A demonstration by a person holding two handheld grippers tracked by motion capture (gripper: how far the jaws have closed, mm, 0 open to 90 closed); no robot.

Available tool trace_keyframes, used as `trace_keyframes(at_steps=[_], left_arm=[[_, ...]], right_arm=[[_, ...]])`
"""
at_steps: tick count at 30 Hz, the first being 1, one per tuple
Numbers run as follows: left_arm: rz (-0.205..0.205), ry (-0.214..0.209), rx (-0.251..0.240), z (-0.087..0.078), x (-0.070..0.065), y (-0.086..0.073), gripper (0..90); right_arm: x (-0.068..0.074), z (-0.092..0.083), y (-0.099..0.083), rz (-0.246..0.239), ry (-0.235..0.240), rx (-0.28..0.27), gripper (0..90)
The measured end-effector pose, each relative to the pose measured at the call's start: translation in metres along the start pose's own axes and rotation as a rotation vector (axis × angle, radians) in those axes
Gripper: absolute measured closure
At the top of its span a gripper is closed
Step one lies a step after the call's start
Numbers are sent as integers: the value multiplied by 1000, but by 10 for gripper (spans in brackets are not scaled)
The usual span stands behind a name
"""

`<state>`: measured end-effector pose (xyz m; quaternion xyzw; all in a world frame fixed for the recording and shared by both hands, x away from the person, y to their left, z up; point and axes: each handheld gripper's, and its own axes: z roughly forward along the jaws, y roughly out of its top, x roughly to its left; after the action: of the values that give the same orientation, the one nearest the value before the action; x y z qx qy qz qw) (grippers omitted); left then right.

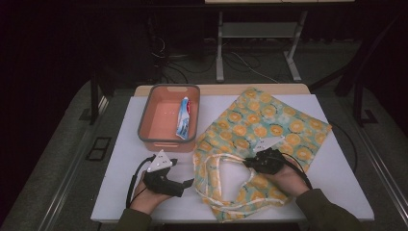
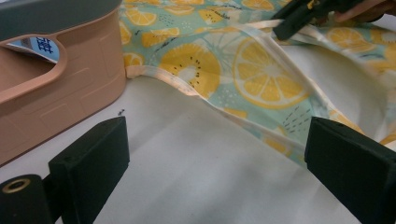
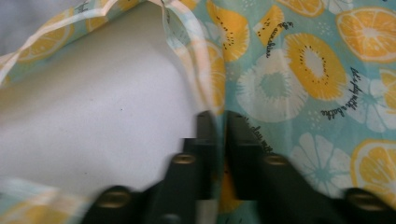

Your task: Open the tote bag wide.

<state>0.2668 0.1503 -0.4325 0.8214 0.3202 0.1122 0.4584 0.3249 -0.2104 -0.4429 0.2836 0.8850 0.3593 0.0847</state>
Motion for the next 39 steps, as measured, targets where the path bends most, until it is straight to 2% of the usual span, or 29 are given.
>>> trace_keyframes(at_steps=[1,5,7,14,18,23,26,29,35,39], left_arm=[[0,-1,1,0,0,0,52],[0,-7,5,1,0,0,51],[-4,-12,2,1,0,0,49],[-3,-19,-1,1,0,0,48],[-2,-20,2,1,0,0,51],[-2,-22,2,1,1,0,51],[0,-24,2,2,0,0,52],[0,-26,1,2,0,0,52],[2,-30,7,3,0,0,52],[3,-30,7,2,-1,0,52]], right_arm=[[0,-2,0,14,4,-5,551],[5,-19,3,19,23,-67,367],[11,-27,4,7,23,-94,343],[38,-45,5,-41,147,-130,319],[57,-47,6,-78,212,-133,348],[83,-43,6,-134,296,-106,420],[95,-35,5,-171,326,-77,456],[100,-26,4,-192,348,-39,499],[105,-9,-1,-220,375,41,655],[106,-5,-2,-228,380,67,765]])
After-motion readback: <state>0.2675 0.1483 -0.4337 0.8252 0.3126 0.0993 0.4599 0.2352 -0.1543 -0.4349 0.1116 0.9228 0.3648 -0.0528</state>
